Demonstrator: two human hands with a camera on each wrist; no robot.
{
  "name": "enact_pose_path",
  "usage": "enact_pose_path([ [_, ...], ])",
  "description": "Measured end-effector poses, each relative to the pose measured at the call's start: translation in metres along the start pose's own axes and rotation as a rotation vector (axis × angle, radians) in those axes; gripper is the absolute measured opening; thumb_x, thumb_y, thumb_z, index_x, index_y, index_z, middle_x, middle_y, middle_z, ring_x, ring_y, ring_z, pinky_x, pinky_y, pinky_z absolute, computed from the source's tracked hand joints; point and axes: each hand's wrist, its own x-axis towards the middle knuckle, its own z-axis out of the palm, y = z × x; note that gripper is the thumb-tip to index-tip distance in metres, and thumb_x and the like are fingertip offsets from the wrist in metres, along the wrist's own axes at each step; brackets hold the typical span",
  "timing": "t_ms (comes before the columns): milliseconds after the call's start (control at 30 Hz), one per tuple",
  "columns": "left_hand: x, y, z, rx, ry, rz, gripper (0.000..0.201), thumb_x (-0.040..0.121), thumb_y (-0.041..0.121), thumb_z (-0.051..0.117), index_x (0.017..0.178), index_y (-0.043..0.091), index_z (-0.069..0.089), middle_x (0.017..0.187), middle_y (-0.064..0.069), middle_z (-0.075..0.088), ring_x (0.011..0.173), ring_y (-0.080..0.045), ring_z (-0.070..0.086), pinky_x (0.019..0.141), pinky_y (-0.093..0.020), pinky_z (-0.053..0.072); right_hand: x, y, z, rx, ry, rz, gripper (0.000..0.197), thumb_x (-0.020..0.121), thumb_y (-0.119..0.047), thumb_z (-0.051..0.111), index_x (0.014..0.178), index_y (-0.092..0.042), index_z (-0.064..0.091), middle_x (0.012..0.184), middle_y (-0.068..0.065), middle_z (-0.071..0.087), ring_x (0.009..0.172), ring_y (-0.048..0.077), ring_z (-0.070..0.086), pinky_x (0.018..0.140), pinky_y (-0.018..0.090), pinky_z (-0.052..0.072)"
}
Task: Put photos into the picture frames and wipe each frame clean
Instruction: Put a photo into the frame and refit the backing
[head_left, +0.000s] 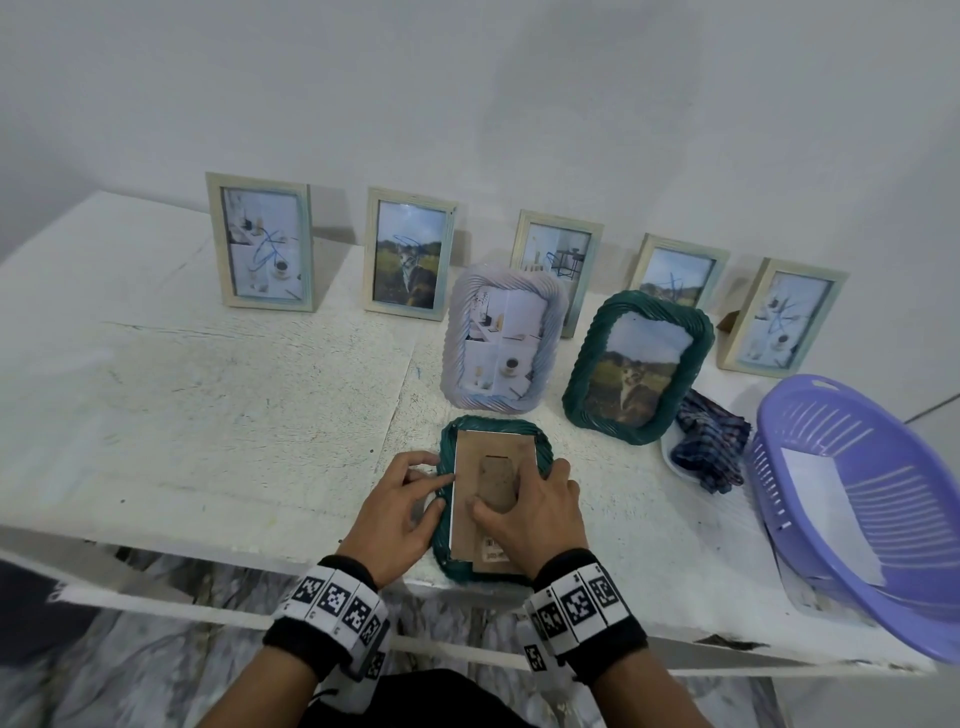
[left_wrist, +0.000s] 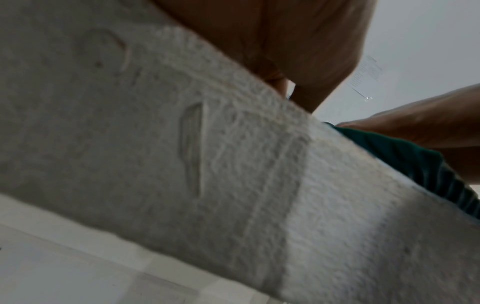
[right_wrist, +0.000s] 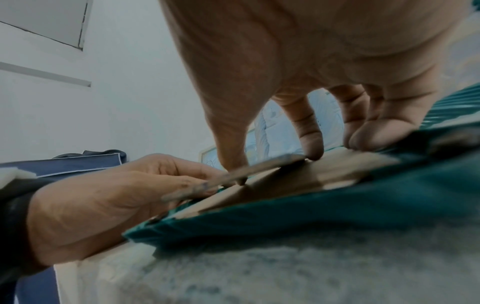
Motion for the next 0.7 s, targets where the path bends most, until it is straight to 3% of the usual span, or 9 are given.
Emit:
enact_pose_path([
  [200, 0.0, -0.001, 0.0, 0.019, -0.001, 0.0, 0.034, 0.088, 0.024, 0.054, 0.119, 0.017, 0.066, 0.125, 0.012, 0.043, 0.103, 0.005, 0.05, 0.094, -0.007, 0.038, -0.001, 0.001, 0.0, -0.013, 0.004, -0.005, 0.082, 0.073, -0.069, 0.059, 0.136, -0.023, 0.033, 0.118, 0.008, 0.034, 0.11, 0.028, 0.039, 0.089, 0.038, 0.045],
  [300, 0.0, -0.002, 0.001, 0.015, 0.009, -0.009, 0.036, 0.088, 0.026, 0.054, 0.122, 0.021, 0.064, 0.126, 0.013, 0.04, 0.106, 0.004, 0.048, 0.097, -0.016, 0.042, -0.004, 0.008, -0.01, 0.014, 0.014, -0.016, 0.066, 0.075, -0.071, 0.055, 0.117, -0.021, 0.046, 0.111, 0.004, 0.035, 0.104, 0.024, 0.042, 0.086, 0.035, 0.046],
  [367, 0.0, 0.0, 0.002, 0.03, 0.009, 0.004, 0.038, 0.09, 0.032, 0.051, 0.127, 0.026, 0.059, 0.131, 0.012, 0.036, 0.112, -0.001, 0.044, 0.101, -0.025, 0.041, -0.007, 0.02, -0.017, 0.023, 0.028, -0.075, 0.05, 0.082, -0.065, 0.053, 0.107, -0.022, 0.049, 0.107, 0.0, 0.037, 0.098, 0.019, 0.045, 0.083, 0.031, 0.047],
  [500, 0.0, 0.013, 0.001, 0.169, -0.052, 0.151, 0.041, 0.096, 0.044, 0.041, 0.134, 0.037, 0.052, 0.148, 0.004, 0.031, 0.133, -0.012, 0.027, 0.105, -0.035, 0.028, -0.016, 0.054, -0.022, 0.033, 0.09, -0.294, 0.023, 0.092, -0.034, 0.057, 0.107, -0.018, 0.06, 0.101, -0.001, 0.047, 0.088, 0.021, 0.053, 0.071, 0.026, 0.043],
  [600, 0.0, 0.023, 0.007, 0.277, -0.147, 0.244, 0.04, 0.095, 0.053, 0.04, 0.133, 0.045, 0.05, 0.154, 0.003, 0.028, 0.141, -0.018, 0.022, 0.107, -0.039, 0.022, -0.026, 0.079, -0.018, 0.02, 0.091, -0.415, 0.019, 0.09, -0.022, 0.056, 0.106, -0.018, 0.065, 0.101, 0.001, 0.053, 0.088, 0.021, 0.055, 0.071, 0.026, 0.044],
  [700, 0.001, 0.022, 0.013, 0.328, -0.187, 0.276, 0.036, 0.093, 0.056, 0.044, 0.126, 0.048, 0.054, 0.153, 0.005, 0.032, 0.142, -0.018, 0.023, 0.108, -0.038, 0.02, -0.037, 0.091, -0.015, 0.001, 0.069, -0.516, 0.025, 0.091, -0.025, 0.048, 0.102, -0.019, 0.069, 0.1, 0.001, 0.057, 0.084, 0.02, 0.057, 0.069, 0.027, 0.048],
])
